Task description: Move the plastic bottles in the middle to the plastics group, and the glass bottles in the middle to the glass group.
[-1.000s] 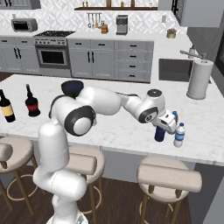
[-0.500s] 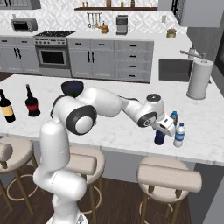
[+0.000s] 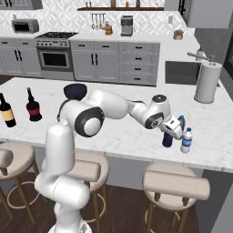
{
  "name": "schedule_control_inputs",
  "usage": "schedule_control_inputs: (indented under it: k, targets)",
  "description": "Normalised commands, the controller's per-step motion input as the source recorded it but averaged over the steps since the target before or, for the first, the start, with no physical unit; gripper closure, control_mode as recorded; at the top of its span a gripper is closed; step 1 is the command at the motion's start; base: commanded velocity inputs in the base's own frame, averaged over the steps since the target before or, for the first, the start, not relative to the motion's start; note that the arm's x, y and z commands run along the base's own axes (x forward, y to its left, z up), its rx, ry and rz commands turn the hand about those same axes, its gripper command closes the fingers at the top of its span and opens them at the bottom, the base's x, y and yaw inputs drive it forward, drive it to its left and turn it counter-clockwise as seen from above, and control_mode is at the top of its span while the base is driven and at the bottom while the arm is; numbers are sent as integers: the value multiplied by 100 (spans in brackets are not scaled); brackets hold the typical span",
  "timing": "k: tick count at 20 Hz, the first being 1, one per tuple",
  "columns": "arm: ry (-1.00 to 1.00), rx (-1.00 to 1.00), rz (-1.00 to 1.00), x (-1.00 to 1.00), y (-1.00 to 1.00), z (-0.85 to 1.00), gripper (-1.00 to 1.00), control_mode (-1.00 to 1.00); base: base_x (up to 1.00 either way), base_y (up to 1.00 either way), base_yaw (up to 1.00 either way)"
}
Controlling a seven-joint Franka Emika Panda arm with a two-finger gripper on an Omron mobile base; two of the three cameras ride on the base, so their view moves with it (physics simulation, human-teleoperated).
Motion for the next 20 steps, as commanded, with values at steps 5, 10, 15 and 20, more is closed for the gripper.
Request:
schedule_control_inputs:
  k: [5, 10, 15, 20]
  targets:
    - [0, 0, -5, 1, -14, -1, 100, -100, 0, 0, 0]
    - [0, 0, -2, 0, -1, -29, 100, -100, 0, 0, 0]
    - [0, 0, -1, 0, 0, -19, 100, -100, 0, 0, 0]
    - [0, 0, 0, 0, 0, 0, -100, -100, 0, 0, 0]
